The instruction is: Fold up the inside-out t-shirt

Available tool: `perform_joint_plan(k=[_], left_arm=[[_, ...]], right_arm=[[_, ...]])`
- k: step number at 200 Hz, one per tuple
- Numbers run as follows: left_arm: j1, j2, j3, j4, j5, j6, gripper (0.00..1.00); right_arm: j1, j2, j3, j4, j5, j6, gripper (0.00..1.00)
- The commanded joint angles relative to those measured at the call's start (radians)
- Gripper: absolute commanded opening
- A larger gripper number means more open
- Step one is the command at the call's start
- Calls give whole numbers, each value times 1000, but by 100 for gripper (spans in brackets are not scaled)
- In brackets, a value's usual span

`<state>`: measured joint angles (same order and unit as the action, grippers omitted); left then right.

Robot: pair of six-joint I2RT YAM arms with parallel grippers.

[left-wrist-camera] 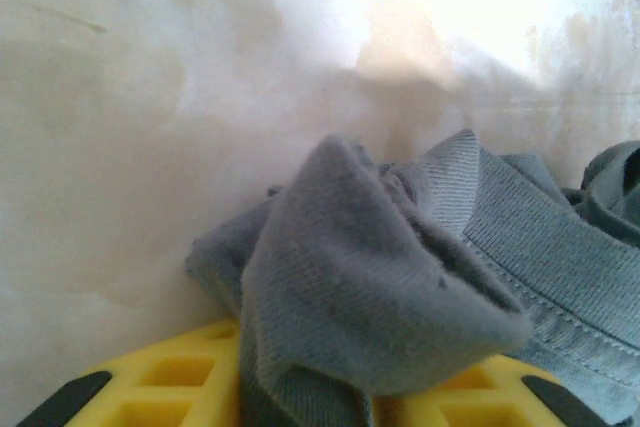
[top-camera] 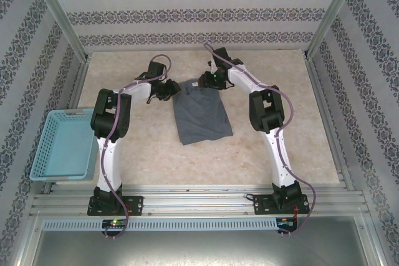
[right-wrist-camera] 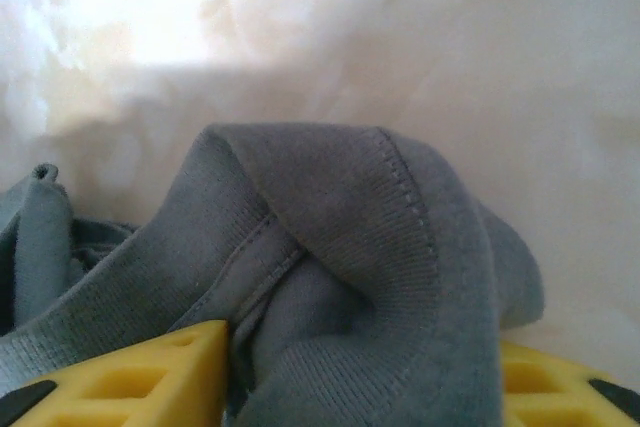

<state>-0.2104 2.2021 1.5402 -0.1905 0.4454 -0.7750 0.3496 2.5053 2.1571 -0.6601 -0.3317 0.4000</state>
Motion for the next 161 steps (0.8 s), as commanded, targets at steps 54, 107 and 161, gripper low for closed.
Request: perform_joint_plan(k=[54,107,161], left_arm=[[6,-188,-235,225,57,-28,6],[13,-378,-377,344,74,-57,0],[68,-353,-50,194,101,-15,0]], right_arm=[[-12,-309,-423,274,-48,70,2],[-41,-492,-561,402,-115,123,0],[-76,-419,-197,267,-107,87,0]])
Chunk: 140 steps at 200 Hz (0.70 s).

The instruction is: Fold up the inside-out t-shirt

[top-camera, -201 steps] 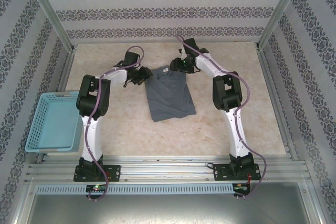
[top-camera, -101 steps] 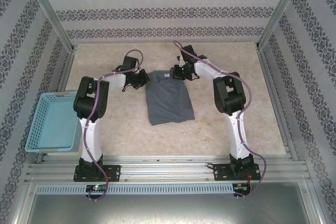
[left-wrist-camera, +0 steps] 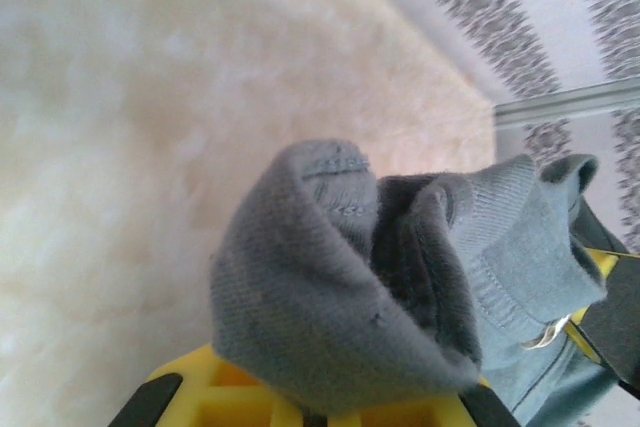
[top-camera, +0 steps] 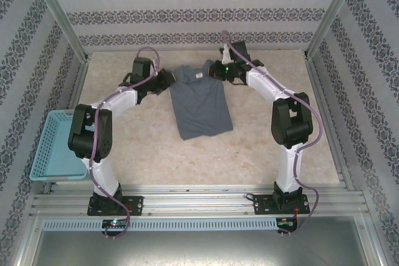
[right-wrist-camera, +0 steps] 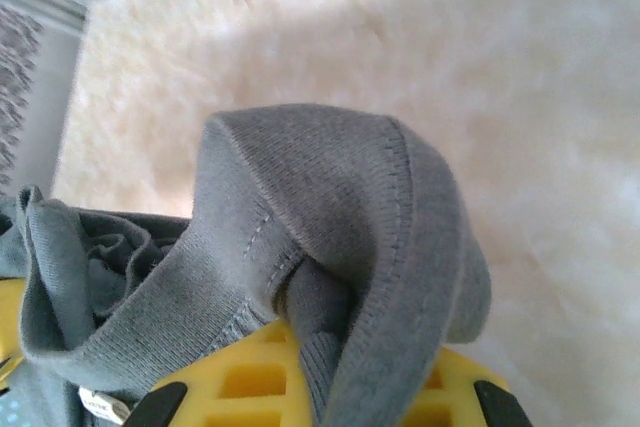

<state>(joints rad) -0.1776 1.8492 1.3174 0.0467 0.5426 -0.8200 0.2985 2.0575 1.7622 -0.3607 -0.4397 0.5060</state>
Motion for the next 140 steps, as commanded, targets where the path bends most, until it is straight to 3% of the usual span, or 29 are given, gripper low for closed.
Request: perform_joint_plan(k=[1,23,44,97,115,140], left_arm=[[35,-1,182,-46,3,33,0],[35,-9,277,-83,6,70,0],[33,-75,165,13,35,63,0],[-41,-301,-374,303,105,19,0],[-102,-385,-467,259,105,48,0],[-173,-474,-525,165,45,81,0]], right_arm=[[-25,32,209,-36,1,-20,0],[-27,77,376,-97,-11,-36,0],[-11,55,358,-80,-25,-57,0],[55,-247,-336,249,14,-63,0],[55,-366,-574,331,31,-17,0],[57,-461,-727,361,41,26,0]])
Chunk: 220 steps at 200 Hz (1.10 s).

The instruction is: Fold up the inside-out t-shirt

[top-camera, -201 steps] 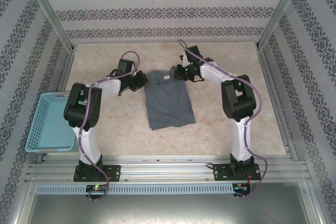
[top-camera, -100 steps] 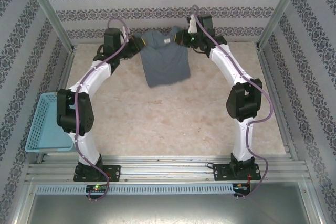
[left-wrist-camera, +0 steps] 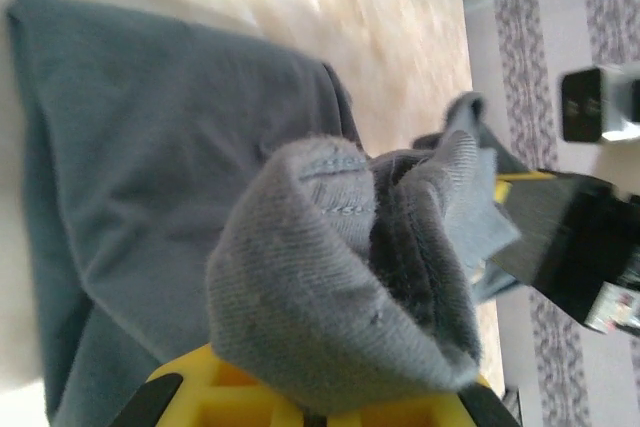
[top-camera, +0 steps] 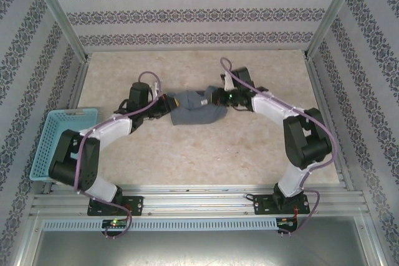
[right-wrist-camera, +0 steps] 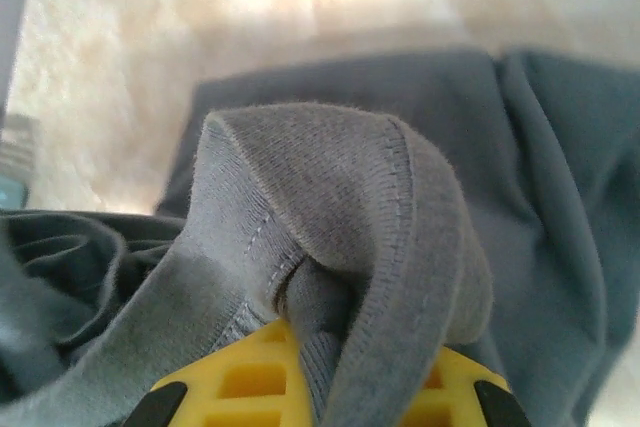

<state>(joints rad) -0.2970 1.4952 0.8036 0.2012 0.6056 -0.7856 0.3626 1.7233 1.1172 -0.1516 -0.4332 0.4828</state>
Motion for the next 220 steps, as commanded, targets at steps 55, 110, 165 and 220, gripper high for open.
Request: perform_joint_plan(k=[55,110,165,220], left_arm=[[-51,40,127,-112,-160,66,1],[-17,234,255,-177,-275,35,4],[-12,310,261,-219,-335,-24,11],[5,312,296,-329,-404,-69,27]], right_arm=[[-35,-64,-19,95,103,84,0],[-45,144,165,25,116,76,0],[-49,252,266,-32,144,53,11],[-63,299,367,-106,168,21,39]])
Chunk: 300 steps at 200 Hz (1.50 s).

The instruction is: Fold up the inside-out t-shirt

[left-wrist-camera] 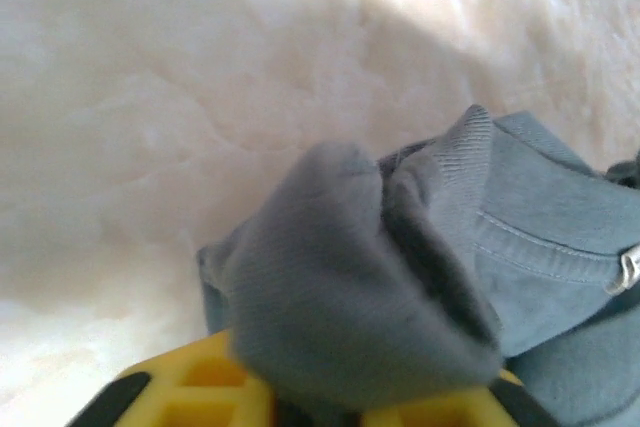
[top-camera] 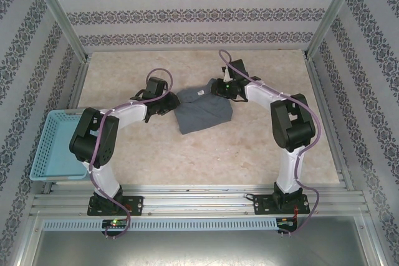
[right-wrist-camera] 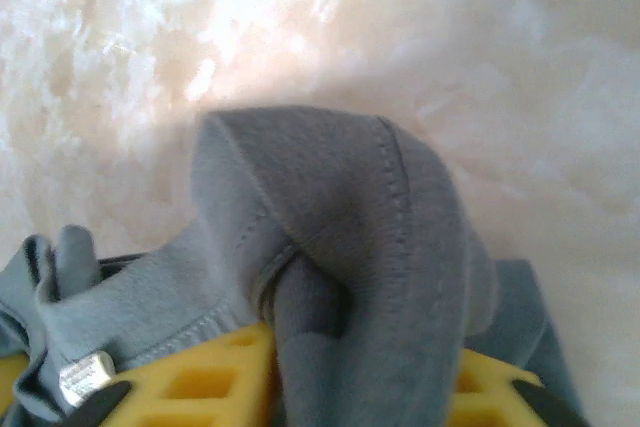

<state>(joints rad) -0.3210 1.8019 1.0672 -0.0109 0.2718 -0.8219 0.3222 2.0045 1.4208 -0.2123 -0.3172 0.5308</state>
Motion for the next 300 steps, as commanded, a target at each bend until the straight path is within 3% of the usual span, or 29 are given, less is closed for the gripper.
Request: perform_joint_plan(k=[1,40,58,86,119,148,209,265,300], left_arm=[[31,5,34,-121,-70,-33,27],[42,-119,92,-323,-202,3,45],[11,-197,96,-379,-255,42,50],[-86,-252,83,-399,-268,53,52],[-163,-208,41,-285,-194,36,52],[-167,-100,62,-216,-121,56,52],[-157,-10,10,-212,-166,73,54],[-137,-52,-4,-226,-187,98,57],[-139,-145,39,-317,-252,129,60]], right_arm=[[-23,18,65,-48,52,-28,40],[-38,-60,131,-222,168,-131,68],[-31,-134,108,-291,227,-170,73],[23,-255,-37,-264,230,-175,73],[117,-300,-178,-146,191,-113,71],[135,-213,-185,-83,147,-53,70],[53,-63,-181,-45,126,8,70],[20,-113,-217,-51,146,3,70],[56,-208,-195,-126,239,-77,73]])
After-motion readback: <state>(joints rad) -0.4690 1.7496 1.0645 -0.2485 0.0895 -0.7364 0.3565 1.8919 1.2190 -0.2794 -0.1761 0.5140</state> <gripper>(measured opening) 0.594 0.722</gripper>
